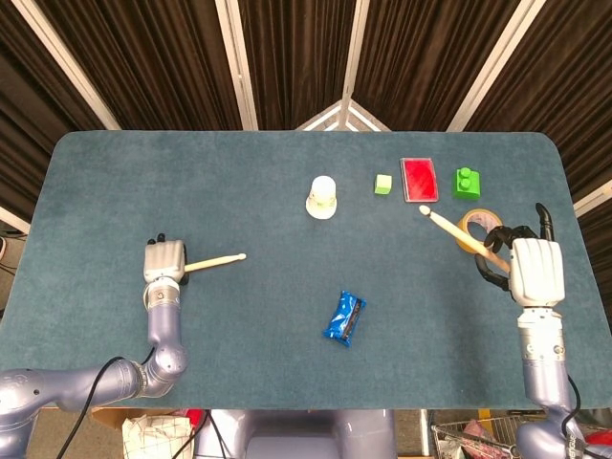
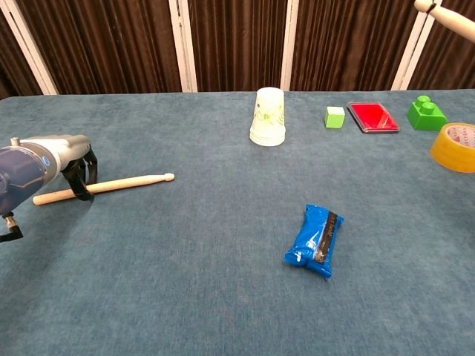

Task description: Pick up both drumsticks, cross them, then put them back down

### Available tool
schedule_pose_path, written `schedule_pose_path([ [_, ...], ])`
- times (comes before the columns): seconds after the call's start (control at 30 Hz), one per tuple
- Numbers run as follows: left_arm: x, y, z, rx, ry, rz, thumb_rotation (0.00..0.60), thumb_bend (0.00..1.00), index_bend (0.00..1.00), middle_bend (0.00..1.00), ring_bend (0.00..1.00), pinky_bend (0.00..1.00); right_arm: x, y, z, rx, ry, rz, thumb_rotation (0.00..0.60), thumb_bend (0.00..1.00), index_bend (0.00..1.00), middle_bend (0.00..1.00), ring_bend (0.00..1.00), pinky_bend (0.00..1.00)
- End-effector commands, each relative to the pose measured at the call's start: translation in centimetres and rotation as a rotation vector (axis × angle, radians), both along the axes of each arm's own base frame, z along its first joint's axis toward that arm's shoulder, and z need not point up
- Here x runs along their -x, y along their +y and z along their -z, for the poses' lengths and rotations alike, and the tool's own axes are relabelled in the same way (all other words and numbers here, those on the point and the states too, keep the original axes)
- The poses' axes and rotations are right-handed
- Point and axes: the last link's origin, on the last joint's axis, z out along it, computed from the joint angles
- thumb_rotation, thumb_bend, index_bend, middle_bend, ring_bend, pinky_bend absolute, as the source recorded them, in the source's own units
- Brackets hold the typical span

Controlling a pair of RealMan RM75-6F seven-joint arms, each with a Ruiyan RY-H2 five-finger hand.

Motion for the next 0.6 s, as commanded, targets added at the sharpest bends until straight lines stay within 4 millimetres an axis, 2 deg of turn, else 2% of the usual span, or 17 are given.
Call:
schedule_pose_path([
  [0.03,-0.03,0.00,-0.03,-0.001,0.002,0.000,0.600,0.45,0.54,0.52,0.10,0.15,-0.01,-0.02,0.07,-0.001,0.001,0.000,0.600,0.41,0.65,0.62,0.47,0.06],
  [0.6,-0.14,-0.08,0.10,0.009,0.041,0.003,0.600,0.48,0.57,0.53,0.12,0.14,0.08,0.09,0.04,0.000,0.016,0.001,0.600,0.41,0.65,0.62,0.47,0.06],
])
